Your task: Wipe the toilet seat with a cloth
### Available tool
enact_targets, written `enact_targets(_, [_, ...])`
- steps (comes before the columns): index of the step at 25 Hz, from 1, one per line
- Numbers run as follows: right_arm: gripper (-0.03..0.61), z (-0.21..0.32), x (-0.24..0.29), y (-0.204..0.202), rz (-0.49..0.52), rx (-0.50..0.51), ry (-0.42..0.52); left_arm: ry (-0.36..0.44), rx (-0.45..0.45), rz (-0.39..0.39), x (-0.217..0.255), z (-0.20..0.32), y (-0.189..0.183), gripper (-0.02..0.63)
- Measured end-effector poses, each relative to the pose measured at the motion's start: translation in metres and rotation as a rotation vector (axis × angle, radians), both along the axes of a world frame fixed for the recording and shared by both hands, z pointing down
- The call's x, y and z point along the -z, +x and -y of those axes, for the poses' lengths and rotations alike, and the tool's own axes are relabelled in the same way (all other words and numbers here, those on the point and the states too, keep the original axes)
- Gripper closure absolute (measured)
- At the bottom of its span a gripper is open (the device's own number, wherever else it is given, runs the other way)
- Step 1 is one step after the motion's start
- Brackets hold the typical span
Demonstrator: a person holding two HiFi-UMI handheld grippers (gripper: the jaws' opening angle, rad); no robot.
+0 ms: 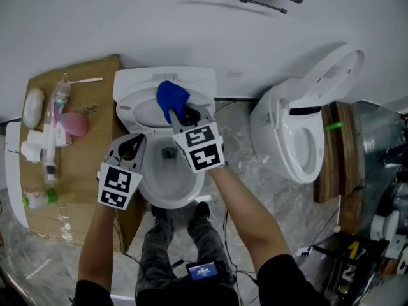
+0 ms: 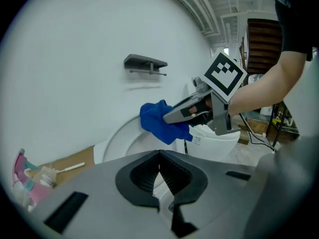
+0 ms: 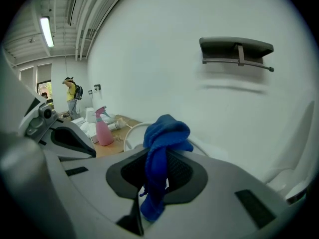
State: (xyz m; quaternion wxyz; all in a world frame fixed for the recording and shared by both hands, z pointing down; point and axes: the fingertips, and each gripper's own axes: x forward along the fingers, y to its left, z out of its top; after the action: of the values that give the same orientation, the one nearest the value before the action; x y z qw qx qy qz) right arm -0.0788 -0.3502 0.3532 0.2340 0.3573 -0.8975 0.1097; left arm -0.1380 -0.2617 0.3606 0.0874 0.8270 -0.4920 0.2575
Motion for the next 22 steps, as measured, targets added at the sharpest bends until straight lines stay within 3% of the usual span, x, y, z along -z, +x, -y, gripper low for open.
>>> enact_targets(13, [0.512,0.016,-0.02,-0.054,0.012,0.131,0.007,-0.004,0.135,-0.041,-0.028,0.026,-0.034,0.601])
enact_targets(22, [0.512,0.001,-0.043,-0.115,0.011,0.195,-0.053,-0.039,0.25,-0.099,-0.047,0.017,-0.068,0.601])
